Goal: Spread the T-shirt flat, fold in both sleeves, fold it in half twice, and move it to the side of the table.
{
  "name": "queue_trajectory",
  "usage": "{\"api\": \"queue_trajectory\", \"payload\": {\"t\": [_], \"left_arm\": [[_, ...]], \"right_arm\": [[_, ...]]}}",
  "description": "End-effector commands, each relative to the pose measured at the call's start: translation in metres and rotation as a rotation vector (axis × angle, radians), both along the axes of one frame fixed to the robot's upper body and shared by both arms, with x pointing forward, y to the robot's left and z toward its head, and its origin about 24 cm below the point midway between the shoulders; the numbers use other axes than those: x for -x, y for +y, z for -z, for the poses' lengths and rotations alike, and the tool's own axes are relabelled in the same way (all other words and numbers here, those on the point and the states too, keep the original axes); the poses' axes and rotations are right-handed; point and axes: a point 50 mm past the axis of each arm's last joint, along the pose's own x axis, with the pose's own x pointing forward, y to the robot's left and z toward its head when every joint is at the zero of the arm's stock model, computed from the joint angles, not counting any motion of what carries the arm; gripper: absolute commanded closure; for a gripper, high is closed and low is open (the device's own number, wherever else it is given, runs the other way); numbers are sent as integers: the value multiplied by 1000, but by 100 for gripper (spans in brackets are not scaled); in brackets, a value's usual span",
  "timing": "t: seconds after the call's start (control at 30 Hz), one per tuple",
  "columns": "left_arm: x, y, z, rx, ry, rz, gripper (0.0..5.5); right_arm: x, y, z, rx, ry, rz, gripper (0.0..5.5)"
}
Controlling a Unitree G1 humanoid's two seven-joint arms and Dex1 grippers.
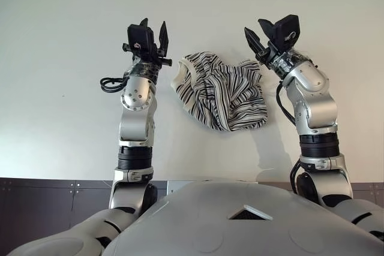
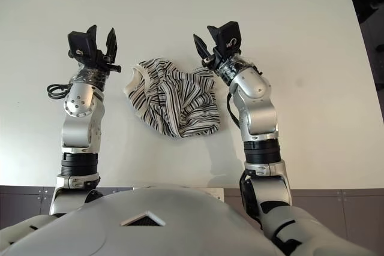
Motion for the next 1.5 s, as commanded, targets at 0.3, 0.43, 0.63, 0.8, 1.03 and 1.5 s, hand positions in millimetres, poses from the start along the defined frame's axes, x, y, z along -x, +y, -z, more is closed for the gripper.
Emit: {"api": "queue_trajectory", "payload": {"t": [0.3,0.43,0.63,0.8,1.03,1.5], "left_arm": [[0,0,-1,-10,14,0,338],[-1,3,-2,-9,11,-8,338],[3,8,5,1,6,-60,338],[7,6,11,-17,6,-73,338],[22,-17,0,-145,62,346,338],[84,-25,38,-549,335,1025,338]], "right_arm": [[8,6,4,4,26,-18,348],[7,3,4,8,27,-16,348],[1,-7,-2,-49,-49,184,348],[13,-4,12,-62,-66,336,348],[2,10,2,83,-32,-60,348],[89,-51,57,520,422,-816,348]]}}
